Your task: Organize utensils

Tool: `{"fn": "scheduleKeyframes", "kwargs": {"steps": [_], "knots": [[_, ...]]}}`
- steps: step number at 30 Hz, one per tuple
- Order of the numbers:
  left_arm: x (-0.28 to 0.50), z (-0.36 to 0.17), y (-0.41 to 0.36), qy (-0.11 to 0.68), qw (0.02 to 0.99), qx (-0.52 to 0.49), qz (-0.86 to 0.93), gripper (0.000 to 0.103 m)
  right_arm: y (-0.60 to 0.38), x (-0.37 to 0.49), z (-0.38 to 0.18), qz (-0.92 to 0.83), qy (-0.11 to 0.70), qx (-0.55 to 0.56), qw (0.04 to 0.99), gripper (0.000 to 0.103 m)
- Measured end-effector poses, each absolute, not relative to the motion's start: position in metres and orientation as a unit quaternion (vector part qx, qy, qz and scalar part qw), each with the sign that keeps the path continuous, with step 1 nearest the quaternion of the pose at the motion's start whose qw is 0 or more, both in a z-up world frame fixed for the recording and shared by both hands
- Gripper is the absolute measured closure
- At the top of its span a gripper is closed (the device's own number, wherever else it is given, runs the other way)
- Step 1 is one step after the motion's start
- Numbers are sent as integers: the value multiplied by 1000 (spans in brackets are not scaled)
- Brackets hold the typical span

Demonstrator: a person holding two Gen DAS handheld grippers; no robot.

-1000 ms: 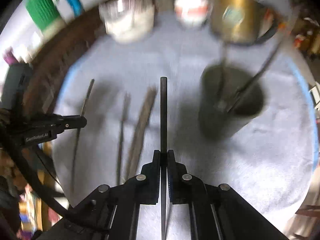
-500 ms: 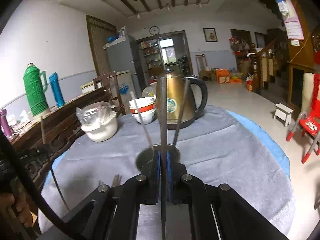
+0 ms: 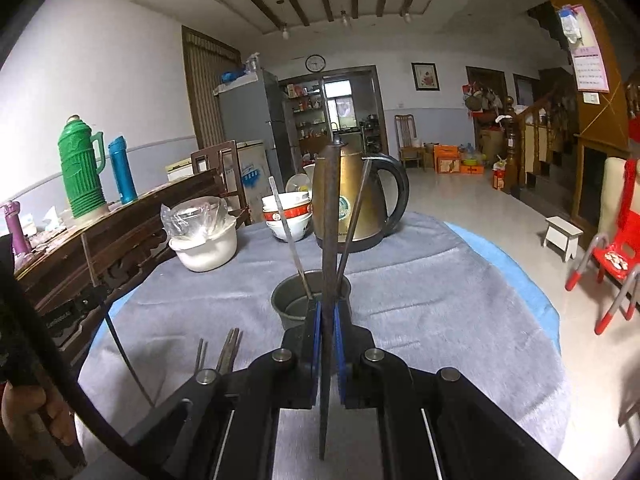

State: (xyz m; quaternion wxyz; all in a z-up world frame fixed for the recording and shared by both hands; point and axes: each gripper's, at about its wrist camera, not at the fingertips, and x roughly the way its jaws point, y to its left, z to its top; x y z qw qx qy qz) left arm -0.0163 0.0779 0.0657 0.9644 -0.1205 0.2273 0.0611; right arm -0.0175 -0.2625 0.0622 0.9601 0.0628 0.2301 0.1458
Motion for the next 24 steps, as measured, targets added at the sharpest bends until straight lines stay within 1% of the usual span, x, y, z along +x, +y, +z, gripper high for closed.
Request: {"fn": "scheduleKeyframes", "kwargs": {"steps": [5,17,24], "knots": [[-34,69,76,226,965,-123,50,97,-270,-34,65,146,236,66,959,96],[-36,70,79,232,961,-143,45,98,-273,-34,67,143,243,79,956,96],[-36,80,82,225,960,-158,44,98,-280,-33,77,138,224,92,961,96]]}}
